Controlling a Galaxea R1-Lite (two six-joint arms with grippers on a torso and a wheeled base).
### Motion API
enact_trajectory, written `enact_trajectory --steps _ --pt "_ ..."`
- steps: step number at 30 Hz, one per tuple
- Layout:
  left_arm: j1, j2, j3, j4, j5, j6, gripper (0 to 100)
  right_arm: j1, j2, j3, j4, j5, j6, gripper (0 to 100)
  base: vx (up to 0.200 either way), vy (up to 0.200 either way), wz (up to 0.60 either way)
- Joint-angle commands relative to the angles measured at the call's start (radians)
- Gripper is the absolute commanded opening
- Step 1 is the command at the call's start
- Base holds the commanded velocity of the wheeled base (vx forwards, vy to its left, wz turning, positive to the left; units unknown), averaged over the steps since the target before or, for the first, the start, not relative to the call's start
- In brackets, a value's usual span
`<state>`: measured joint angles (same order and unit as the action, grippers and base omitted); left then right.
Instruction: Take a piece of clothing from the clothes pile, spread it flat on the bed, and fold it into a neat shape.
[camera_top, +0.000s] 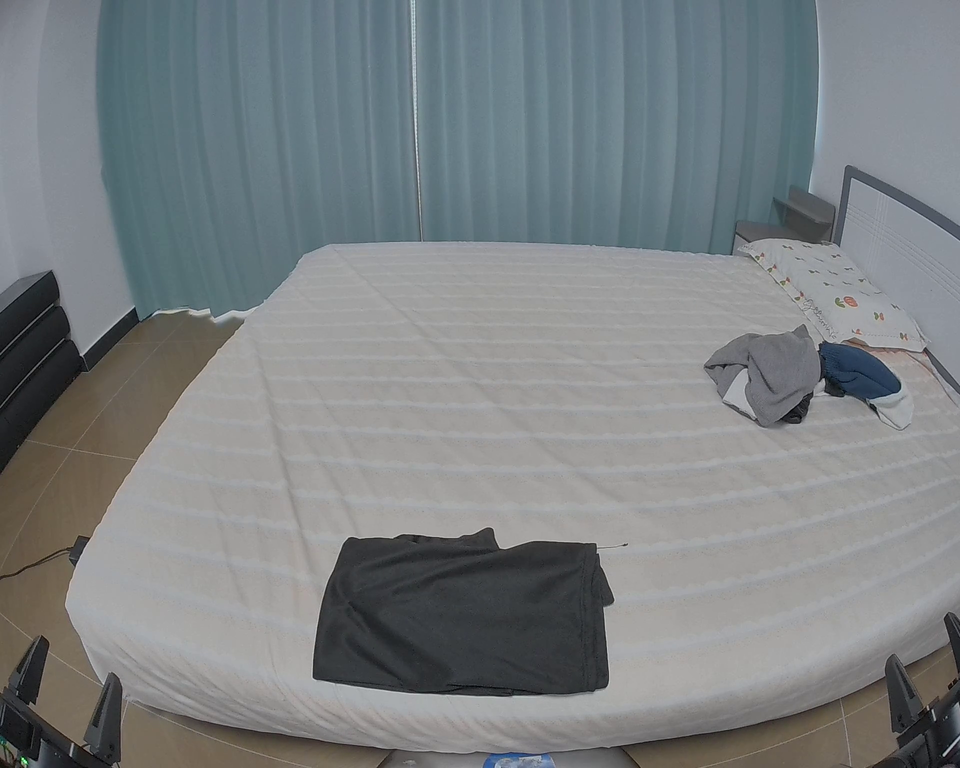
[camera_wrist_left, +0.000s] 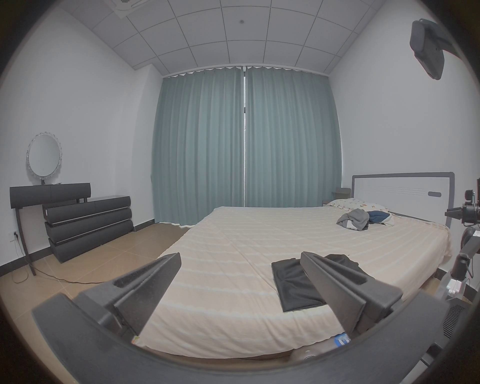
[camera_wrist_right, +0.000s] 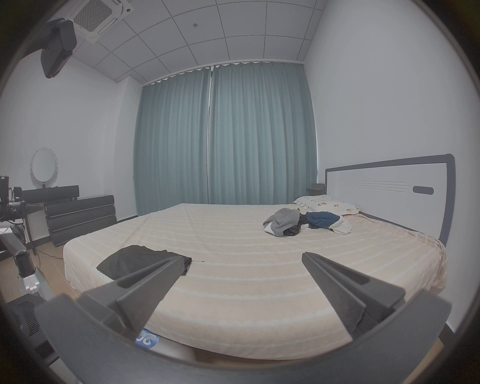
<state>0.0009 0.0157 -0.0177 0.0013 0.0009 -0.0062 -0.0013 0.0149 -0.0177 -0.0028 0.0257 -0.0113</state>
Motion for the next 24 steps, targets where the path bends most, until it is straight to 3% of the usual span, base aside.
enact_trajectory --steps 1,24 --pt "0.001 -0.016 0.016 0.0 -0.001 0.003 100 0.0 -0.013 0.018 0.0 0.0 -0.001 100 0.0 0.0 0.0" --pt "0.001 -0.016 0.016 0.0 -0.002 0.005 100 -0.002 -0.006 0.016 0.004 0.0 0.004 100 0.0 0.0 0.0"
